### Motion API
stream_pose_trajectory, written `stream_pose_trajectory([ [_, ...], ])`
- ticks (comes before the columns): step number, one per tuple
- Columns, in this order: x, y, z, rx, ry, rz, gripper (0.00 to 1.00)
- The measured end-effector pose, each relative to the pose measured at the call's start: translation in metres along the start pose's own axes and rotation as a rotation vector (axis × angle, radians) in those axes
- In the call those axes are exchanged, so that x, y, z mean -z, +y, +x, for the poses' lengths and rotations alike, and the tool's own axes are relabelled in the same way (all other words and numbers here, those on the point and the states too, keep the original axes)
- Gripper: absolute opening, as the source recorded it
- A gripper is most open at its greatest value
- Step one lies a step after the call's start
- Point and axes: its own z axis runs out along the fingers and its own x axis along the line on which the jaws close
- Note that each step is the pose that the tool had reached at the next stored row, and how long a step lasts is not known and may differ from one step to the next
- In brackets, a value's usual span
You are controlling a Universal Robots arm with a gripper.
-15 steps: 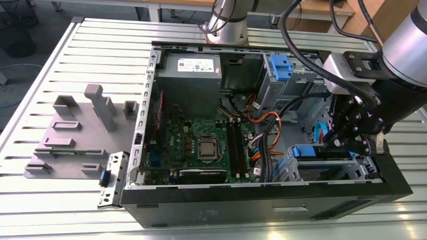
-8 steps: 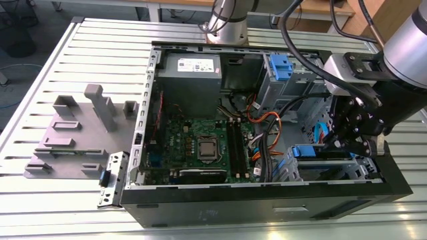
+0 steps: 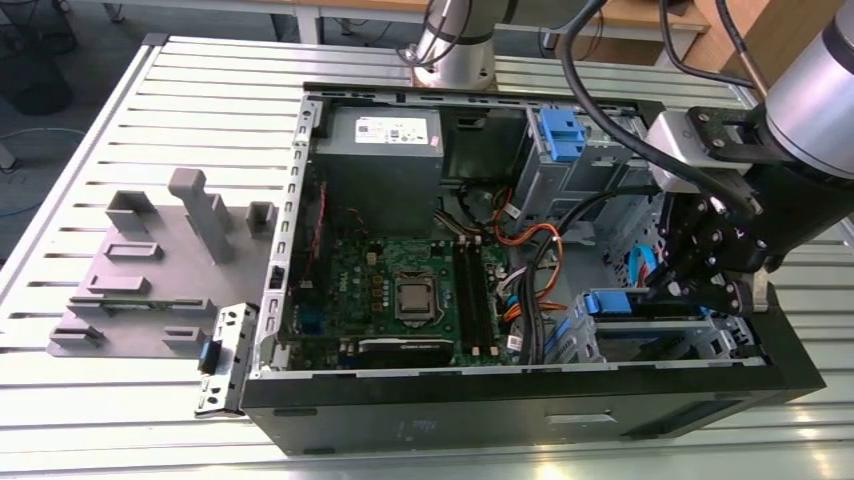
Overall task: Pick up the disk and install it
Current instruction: 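Insert the first disk wire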
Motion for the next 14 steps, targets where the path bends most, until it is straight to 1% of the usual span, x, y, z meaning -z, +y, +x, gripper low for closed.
stream_pose_trajectory([
  [6,-0.0004,0.0,0.0,0.0,-0.0001,0.0,0.16],
  [10,0.0028,0.0,-0.0001,0.0,-0.0001,0.0,0.16],
  [14,0.0029,0.0002,-0.0001,0.0,-0.0003,0.0,0.16],
])
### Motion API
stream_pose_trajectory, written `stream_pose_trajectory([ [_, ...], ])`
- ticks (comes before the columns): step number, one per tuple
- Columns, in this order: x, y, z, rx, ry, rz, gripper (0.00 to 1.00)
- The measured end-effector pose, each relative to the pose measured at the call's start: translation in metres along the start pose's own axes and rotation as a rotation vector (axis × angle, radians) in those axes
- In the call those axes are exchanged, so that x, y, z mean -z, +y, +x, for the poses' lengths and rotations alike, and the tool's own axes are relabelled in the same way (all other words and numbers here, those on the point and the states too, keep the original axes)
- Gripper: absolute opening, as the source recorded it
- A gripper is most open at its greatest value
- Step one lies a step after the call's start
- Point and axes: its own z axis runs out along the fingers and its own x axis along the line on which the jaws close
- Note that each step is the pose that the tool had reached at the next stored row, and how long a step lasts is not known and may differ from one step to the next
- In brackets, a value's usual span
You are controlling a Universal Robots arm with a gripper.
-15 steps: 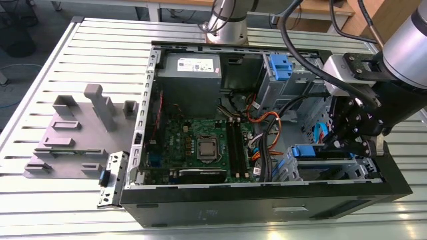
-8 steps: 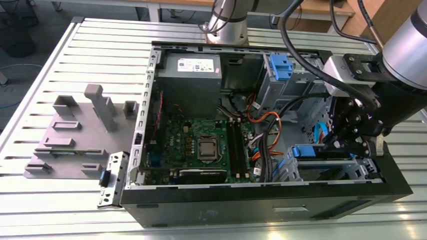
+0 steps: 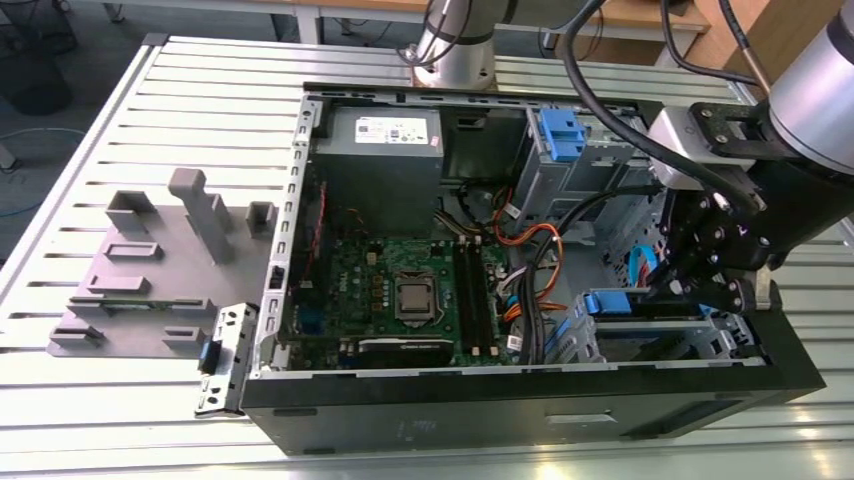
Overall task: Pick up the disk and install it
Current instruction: 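Insert the first disk wire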
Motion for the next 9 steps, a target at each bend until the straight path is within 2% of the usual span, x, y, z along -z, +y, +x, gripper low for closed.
stream_pose_trajectory([
  [9,-0.0024,0.0006,0.0001,0.0,0.0003,0.0,0.16],
])
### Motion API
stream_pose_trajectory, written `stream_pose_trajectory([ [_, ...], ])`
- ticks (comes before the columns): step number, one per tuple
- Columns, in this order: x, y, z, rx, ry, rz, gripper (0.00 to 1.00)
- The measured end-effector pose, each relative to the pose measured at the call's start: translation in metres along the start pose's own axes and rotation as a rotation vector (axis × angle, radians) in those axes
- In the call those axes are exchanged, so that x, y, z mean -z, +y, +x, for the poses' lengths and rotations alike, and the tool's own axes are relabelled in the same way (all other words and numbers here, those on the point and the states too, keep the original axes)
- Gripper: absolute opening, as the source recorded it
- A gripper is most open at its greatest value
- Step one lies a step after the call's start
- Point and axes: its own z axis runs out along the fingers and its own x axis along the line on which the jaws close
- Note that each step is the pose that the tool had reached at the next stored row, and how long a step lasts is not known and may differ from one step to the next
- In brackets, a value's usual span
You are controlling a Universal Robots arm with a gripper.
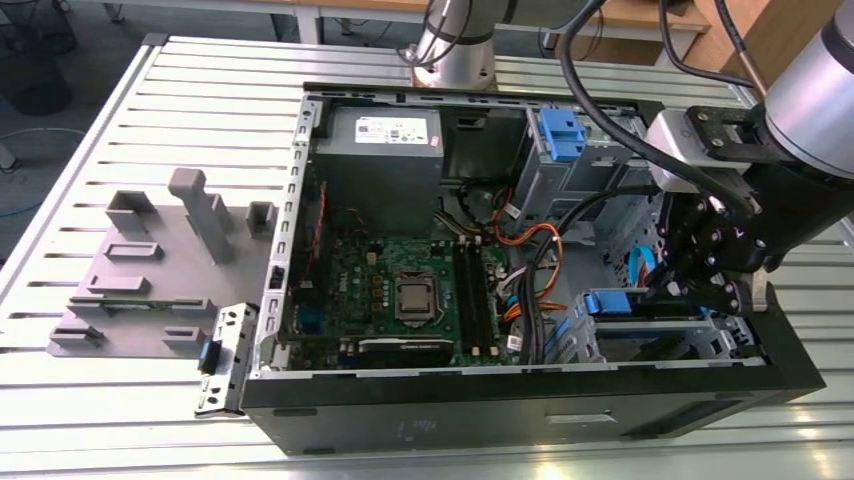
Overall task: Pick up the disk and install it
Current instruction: 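Insert the first disk wire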
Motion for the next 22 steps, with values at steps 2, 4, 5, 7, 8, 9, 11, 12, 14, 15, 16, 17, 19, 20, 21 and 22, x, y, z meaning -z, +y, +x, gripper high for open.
stream_pose_trajectory([
  [2,-0.0001,0.0,0.0,0.0,0.0,0.0,0.16],
  [4,-0.0011,0.0,0.0,0.0,-0.0004,0.0,0.16],
  [5,-0.0012,0.0,0.0,0.0,-0.0002,0.0,0.16],
  [7,-0.0012,0.0,0.0,0.0,-0.0001,0.0,0.16],
  [8,-0.0012,0.0,0.0,0.0,-0.0001,0.0,0.16],
  [9,-0.0012,0.0,0.0,0.0,-0.0001,0.0,0.16],
  [11,-0.0019,0.0,0.0,0.0,-0.0005,0.0001,0.16],
  [12,-0.0028,0.0,0.0001,0.0,-0.0006,0.0,0.16],
  [14,-0.0038,0.0,0.0001,0.0,0.0,0.0,0.16],
  [15,-0.0039,0.0,0.0001,0.0,0.0,0.0,0.16],
  [16,-0.0039,0.0,0.0001,0.0,0.0001,0.0,0.16],
  [17,-0.0039,0.0,0.0001,0.0,0.0001,0.0,0.16],
  [19,-0.005,0.0,0.0002,0.0,-0.0004,0.0,0.16],
  [20,-0.0053,0.0,0.0002,0.0,-0.0001,0.0,0.16],
  [21,-0.0053,0.0,0.0002,0.0,-0.0001,0.0001,0.16],
  [22,-0.0053,0.0,0.0002,0.0,0.0,0.0,0.16],
])
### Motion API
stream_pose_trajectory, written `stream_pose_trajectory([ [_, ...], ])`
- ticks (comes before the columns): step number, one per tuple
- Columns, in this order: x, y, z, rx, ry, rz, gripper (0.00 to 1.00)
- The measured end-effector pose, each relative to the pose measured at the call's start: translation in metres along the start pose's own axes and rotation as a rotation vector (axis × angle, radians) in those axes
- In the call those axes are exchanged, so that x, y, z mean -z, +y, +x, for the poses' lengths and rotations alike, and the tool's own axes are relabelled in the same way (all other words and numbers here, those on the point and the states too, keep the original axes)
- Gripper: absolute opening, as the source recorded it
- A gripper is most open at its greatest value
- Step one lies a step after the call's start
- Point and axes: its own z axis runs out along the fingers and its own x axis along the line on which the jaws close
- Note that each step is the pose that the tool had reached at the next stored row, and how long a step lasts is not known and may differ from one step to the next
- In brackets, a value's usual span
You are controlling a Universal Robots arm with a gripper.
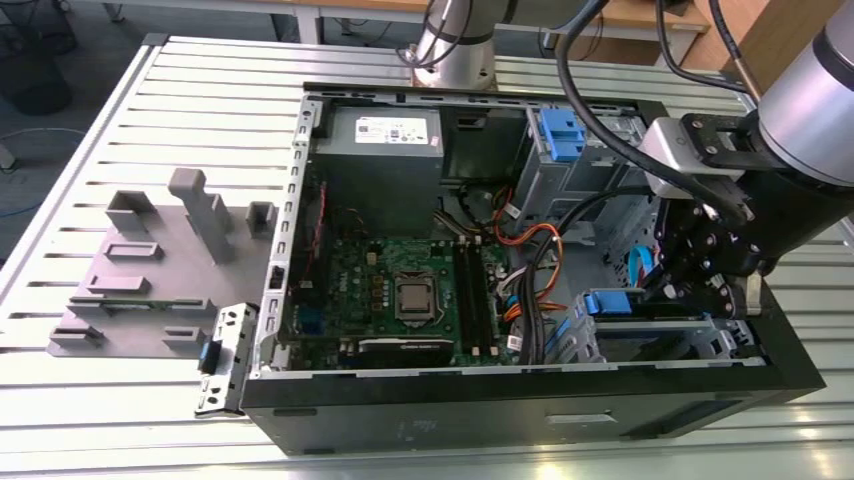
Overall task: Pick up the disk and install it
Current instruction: 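Insert the first disk wire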
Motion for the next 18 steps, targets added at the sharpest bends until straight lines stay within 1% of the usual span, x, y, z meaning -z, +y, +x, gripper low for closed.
stream_pose_trajectory([
  [12,-0.0013,0.0,0.0,0.0,-0.0003,0.0,0.16],
  [14,-0.0014,0.0,0.0,0.0,-0.0003,0.0,0.17],
  [15,-0.0014,0.0,0.0,0.0,-0.0002,0.0,0.24],
  [18,-0.0015,0.0,0.0,0.0,0.0,0.0,0.24],
])
